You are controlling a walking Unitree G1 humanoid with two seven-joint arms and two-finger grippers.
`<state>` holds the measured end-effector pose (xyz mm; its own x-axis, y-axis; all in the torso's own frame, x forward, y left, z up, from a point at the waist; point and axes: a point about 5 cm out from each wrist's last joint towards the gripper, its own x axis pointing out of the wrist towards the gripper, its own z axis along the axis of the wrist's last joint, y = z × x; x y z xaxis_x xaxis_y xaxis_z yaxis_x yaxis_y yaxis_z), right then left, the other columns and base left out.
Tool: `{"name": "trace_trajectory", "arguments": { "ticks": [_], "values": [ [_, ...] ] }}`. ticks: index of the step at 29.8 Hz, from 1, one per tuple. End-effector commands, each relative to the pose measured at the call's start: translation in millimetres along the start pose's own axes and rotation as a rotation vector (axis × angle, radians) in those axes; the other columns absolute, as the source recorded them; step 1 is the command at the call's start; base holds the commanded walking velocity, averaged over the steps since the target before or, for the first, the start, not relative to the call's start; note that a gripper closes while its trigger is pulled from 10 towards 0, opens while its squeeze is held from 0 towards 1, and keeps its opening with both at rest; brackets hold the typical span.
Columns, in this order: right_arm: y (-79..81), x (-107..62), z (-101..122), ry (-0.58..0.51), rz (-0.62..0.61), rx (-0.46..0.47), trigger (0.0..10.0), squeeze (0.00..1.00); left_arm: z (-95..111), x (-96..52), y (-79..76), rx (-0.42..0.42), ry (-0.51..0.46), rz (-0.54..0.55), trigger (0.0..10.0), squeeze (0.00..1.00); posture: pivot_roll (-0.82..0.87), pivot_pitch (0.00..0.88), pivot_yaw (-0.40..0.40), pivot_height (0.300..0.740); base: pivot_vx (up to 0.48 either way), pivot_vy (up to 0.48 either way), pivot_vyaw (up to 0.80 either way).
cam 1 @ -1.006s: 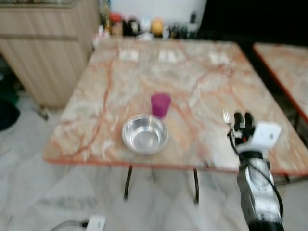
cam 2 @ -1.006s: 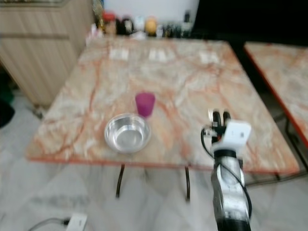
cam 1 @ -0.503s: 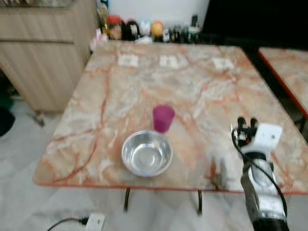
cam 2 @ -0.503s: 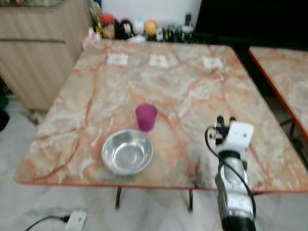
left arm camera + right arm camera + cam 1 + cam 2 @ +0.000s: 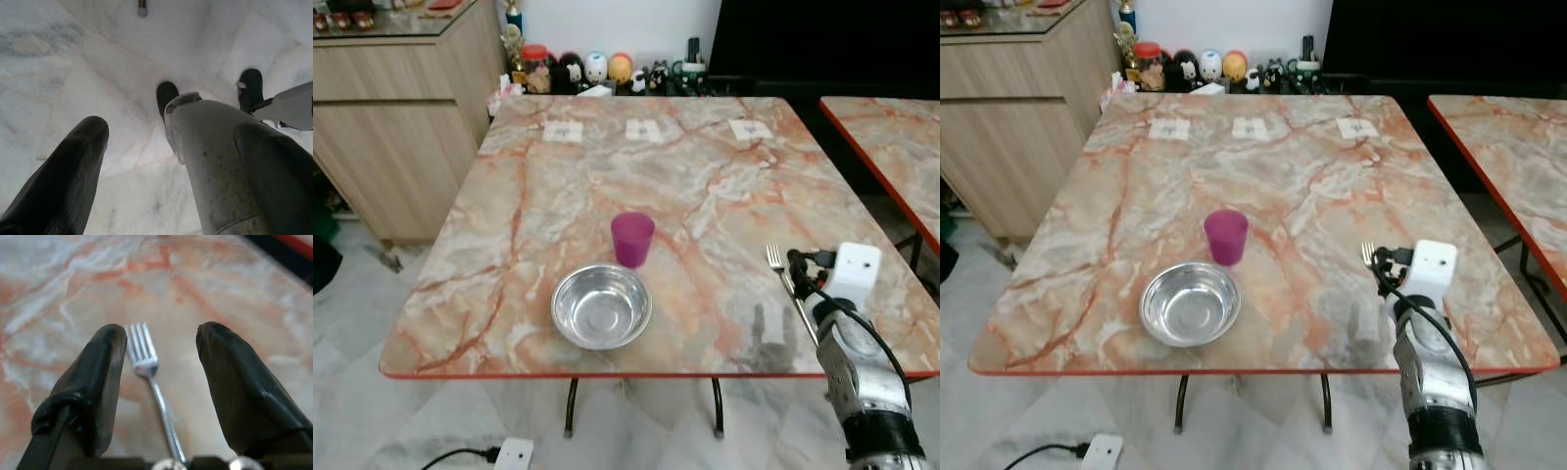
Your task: Setting the table
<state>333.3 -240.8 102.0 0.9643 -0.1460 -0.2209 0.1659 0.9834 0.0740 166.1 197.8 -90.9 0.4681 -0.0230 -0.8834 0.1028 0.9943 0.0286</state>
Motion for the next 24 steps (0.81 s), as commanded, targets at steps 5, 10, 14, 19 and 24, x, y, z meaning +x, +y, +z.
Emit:
{"name": "trace_trajectory", "arguments": {
  "ticks": [5, 10, 14, 19, 24],
  "values": [
    [-12.3, 6.1, 1, 0.045, -0.019, 0.015, 10.0, 0.0, -7, -0.7, 0.2, 0.024, 0.025, -0.004, 10.0, 0.0, 0.05, 0.02, -0.033, 0.74, 0.0, 0.0, 0.0],
    [-12.5, 8.8, -4, 0.093, 0.01, 0.026, 10.0, 0.0, -6, -0.6, 0.4, 0.026, 0.022, -0.008, 10.0, 0.0, 0.05, 0.045, -0.03, 0.74, 0.0, 0.0, 0.0],
    [-16.3, 10.8, -6, 0.104, 0.007, 0.09, 10.0, 0.0, -6, -0.6, 0.4, 0.032, 0.024, -0.01, 10.0, 0.0, 0.05, 0.057, -0.029, 0.74, 0.0, 0.0, 0.0],
    [-19.3, 11.9, -9, 0.138, 0.01, 0.083, 10.0, 0.0, -5, -0.7, 0.8, 0.031, 0.026, -0.01, 10.0, 0.0, 0.05, 0.075, -0.027, 0.74, 0.0, 0.0, 0.0],
    [-17.7, 14.4, -9, 0.161, 0.042, 0.072, 10.0, 0.0, -6, -0.8, 1.5, 0.033, 0.028, -0.007, 10.0, 0.0, 0.05, 0.08, -0.024, 0.74, 0.0, 0.0, 0.0]
  ]
}}
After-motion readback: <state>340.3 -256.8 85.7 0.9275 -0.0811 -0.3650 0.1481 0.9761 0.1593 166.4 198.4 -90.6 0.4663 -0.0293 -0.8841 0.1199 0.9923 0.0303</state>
